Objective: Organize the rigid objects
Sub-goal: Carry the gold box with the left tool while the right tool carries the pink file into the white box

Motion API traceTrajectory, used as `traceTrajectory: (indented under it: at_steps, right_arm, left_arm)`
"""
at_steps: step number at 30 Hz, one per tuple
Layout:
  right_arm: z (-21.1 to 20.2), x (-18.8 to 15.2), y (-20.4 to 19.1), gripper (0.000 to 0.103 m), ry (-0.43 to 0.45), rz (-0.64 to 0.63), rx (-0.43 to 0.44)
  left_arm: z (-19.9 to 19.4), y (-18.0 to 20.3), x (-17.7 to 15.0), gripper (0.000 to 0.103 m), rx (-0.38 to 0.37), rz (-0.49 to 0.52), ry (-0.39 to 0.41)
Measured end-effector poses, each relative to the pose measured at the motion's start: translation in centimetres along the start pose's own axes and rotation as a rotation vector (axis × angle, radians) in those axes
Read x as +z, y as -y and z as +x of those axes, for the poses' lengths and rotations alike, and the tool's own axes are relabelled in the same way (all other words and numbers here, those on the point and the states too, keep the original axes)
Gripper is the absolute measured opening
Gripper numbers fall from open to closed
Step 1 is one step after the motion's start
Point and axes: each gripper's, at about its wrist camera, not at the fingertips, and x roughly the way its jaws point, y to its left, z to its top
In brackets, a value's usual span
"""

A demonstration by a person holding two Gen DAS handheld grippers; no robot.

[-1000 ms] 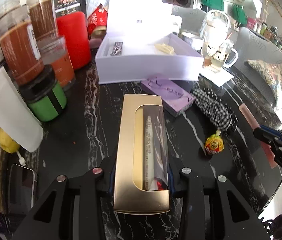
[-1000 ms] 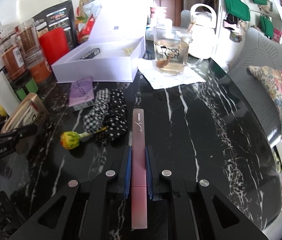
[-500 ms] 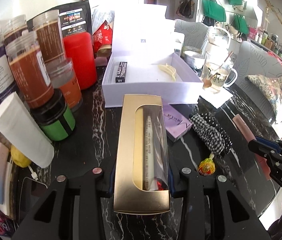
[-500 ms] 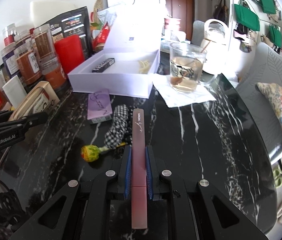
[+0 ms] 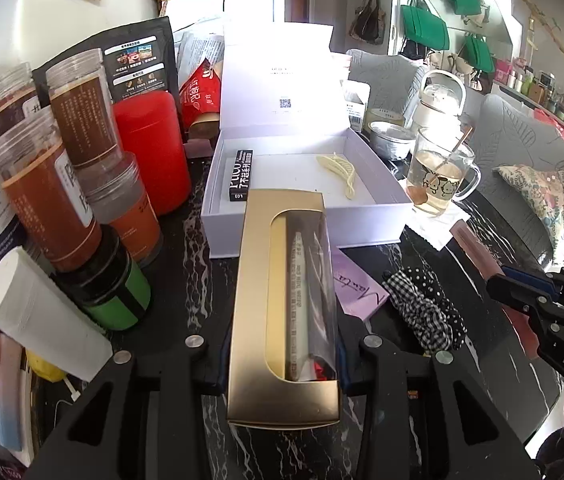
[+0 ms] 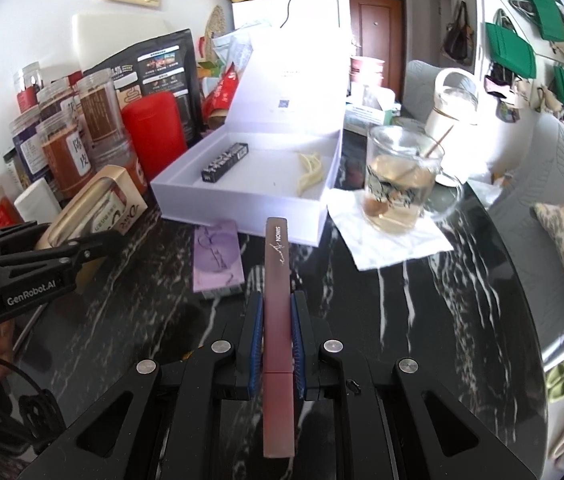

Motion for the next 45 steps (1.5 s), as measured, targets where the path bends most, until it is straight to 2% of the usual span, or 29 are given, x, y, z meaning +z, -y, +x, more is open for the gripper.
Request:
traceTrajectory:
  at_steps: [17,28,34,45]
  right_arm:
    - [2.7,5.5,1.0,0.013,0.026,-0.016,0.019]
    - [4.7,9.2,1.8,0.013,0.051,-0.025,0.017]
    - [5.9,11.4,2.1,0.013,0.063,-0.030,0.028]
    - [8.2,14.9,2.5,0.013,0.085,-0.038,0.042]
  left_arm:
    - [3.1,-0.7,5.3,0.038,-0.010,0.009,0.023]
    - [5.0,-0.8,9.5,0.038,-0.019,0.034,0.063]
    - [5.9,-0.8,11.3,0.038,0.008,0.035,0.106]
    - [8.6,-0.7,14.7,0.038,-0.003,0.025,0.116]
